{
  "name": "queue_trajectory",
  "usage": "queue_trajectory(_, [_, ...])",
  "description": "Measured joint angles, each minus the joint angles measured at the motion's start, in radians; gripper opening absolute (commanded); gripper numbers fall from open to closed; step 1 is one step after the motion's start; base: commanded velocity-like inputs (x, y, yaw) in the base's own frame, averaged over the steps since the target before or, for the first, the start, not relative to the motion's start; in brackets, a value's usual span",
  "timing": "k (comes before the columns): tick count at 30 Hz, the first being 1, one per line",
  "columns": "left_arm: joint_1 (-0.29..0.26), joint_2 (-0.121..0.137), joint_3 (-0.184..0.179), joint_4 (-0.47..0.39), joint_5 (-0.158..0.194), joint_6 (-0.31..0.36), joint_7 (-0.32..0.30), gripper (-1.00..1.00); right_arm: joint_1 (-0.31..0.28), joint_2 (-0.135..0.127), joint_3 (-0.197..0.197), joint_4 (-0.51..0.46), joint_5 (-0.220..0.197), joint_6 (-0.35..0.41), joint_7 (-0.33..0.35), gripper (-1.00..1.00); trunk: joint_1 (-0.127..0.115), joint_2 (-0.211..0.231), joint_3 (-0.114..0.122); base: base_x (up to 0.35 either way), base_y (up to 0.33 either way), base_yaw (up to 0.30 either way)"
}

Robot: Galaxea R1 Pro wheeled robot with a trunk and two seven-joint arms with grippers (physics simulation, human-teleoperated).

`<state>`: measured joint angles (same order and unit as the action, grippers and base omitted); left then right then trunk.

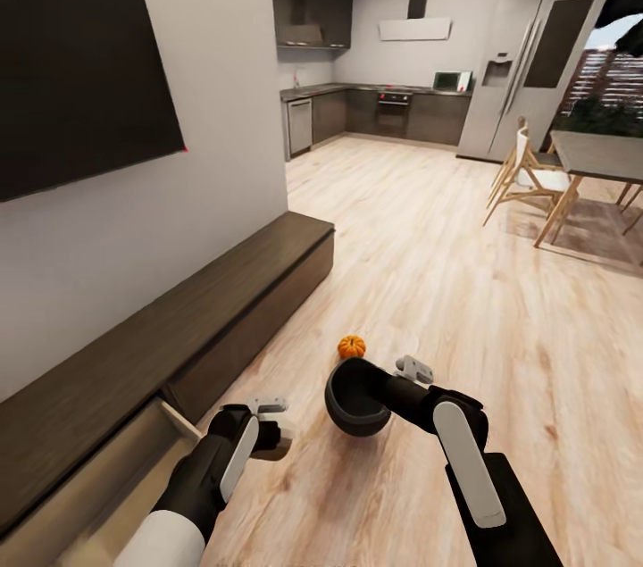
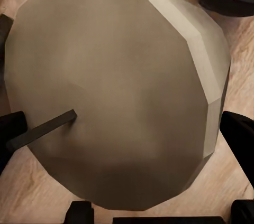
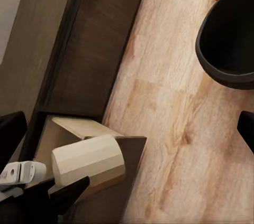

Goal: Place each of the two pumpkins and all three candles from the living room inside a cabinet in the living room (use any cabinet), then make sure every cabinet is closed, and position the cauldron so it is next to a table in the living room.

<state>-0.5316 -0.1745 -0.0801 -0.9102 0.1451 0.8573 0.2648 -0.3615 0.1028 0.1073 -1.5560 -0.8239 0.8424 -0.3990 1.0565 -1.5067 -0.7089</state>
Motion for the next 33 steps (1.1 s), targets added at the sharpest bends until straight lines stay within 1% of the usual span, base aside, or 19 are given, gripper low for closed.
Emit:
queue_trajectory(3, [0.0, 0.0, -0.01, -0.002, 0.002, -0.008, -0.003, -1.0, 0.0, 0.0, 0.0, 0.0, 0.0, 0.0, 0.0, 1.0, 0.0, 0.0, 0.0, -0.008, -0.008, 0.241])
queue_trajectory(4, [0.0, 0.0, -0.022, -0.002, 0.003, -0.01, -0.004, -1.0, 0.0, 0.0, 0.0, 0.0, 0.0, 0.0, 0.0, 1.0, 0.0, 0.0, 0.0, 0.003, -0.007, 0.246])
queue_trajectory(5, [0.0, 0.0, -0.045, -0.001, 0.004, -0.01, -0.004, -1.0, 0.0, 0.0, 0.0, 0.0, 0.0, 0.0, 0.0, 1.0, 0.0, 0.0, 0.0, 0.032, -0.035, 0.251])
queue_trajectory(7, [0.0, 0.0, -0.079, -0.001, 0.001, -0.011, -0.003, -1.0, 0.0, 0.0, 0.0, 0.0, 0.0, 0.0, 0.0, 1.0, 0.0, 0.0, 0.0, 0.098, -0.122, 0.26])
queue_trajectory(9, [0.0, 0.0, -0.09, -0.001, 0.0, -0.01, -0.002, -1.0, 0.0, 0.0, 0.0, 0.0, 0.0, 0.0, 0.0, 1.0, 0.0, 0.0, 0.0, 0.14, -0.201, 0.268])
queue_trajectory(12, [0.0, 0.0, -0.097, 0.0, 0.002, -0.011, -0.002, -1.0, 0.0, 0.0, 0.0, 0.0, 0.0, 0.0, 0.0, 1.0, 0.0, 0.0, 0.0, 0.127, -0.182, 0.277])
queue_trajectory(17, [0.0, 0.0, -0.099, -0.001, 0.001, -0.009, -0.003, -1.0, 0.0, 0.0, 0.001, 0.0, 0.0, 0.001, 0.0, 1.0, 0.0, 0.0, 0.0, 0.015, -0.022, 0.279])
queue_trajectory(22, [0.0, 0.0, -0.1, -0.001, -0.001, -0.008, -0.002, -1.0, 0.0, 0.0, 0.002, 0.0, 0.0, 0.0, 0.0, 1.0, -0.019, 0.035, 0.016, 0.001, -0.002, 0.218])
queue_trajectory(33, [0.0, 0.0, -0.1, 0.0, 0.001, -0.005, -0.002, -1.0, 0.0, 0.006, 0.008, -0.001, 0.001, -0.002, 0.001, 1.0, -0.061, 0.112, 0.05, 0.0, 0.0, 0.002])
